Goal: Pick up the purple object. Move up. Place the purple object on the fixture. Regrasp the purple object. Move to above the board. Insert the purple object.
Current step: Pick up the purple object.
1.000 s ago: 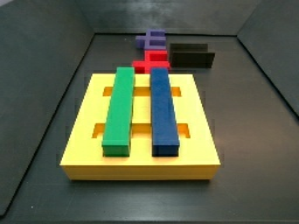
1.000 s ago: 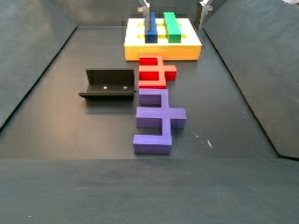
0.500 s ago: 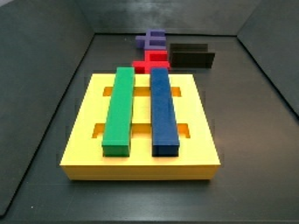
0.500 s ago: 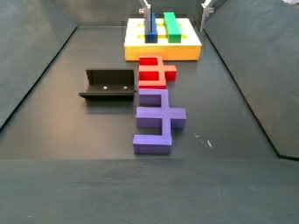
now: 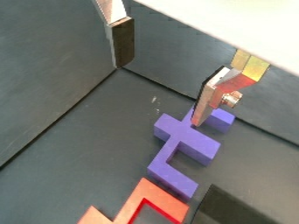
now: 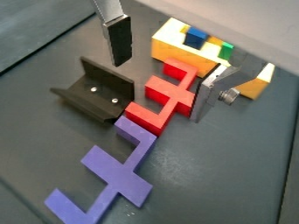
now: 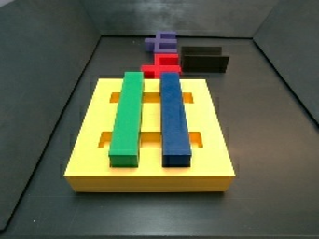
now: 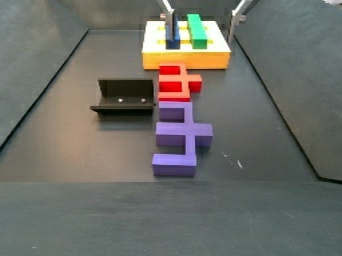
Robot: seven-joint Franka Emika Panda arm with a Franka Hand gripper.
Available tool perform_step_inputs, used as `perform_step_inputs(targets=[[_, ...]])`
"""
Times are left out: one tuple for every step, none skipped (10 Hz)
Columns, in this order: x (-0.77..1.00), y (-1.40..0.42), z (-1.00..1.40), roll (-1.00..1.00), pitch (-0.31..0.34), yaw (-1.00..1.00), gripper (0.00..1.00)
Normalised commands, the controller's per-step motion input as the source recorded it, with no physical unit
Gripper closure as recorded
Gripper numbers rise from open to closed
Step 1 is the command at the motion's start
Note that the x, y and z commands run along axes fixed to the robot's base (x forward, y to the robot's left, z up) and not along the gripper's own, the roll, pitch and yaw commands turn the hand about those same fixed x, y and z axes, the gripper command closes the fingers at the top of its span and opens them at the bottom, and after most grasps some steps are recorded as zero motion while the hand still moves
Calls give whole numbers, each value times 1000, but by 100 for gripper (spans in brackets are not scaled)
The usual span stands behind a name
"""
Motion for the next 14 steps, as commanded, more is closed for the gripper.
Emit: perform_step_inputs(targets=[[180,77,-309,-64,0,-900,0],[154,97,-314,-29,0,-920,0],[166,97,-300,-33,0,-923,0],[149,74,-283,-37,0,-940,0],[154,74,-269,-34,0,-940,0],[149,83,-269,-29,0,-940,0],[111,49,-200,-39,0,-960,0],[103,69,-183,-43,0,-937,0],[106,69,-174,-39,0,-931,0],[80,80,-166,-36,0,-923,0],[69,100,-166,-30,0,-911,0],[31,131,-143,-17,0,-889,0],[0,191,-131,-7,0,-829,0],[0,237,-146,0,0,-783,0]])
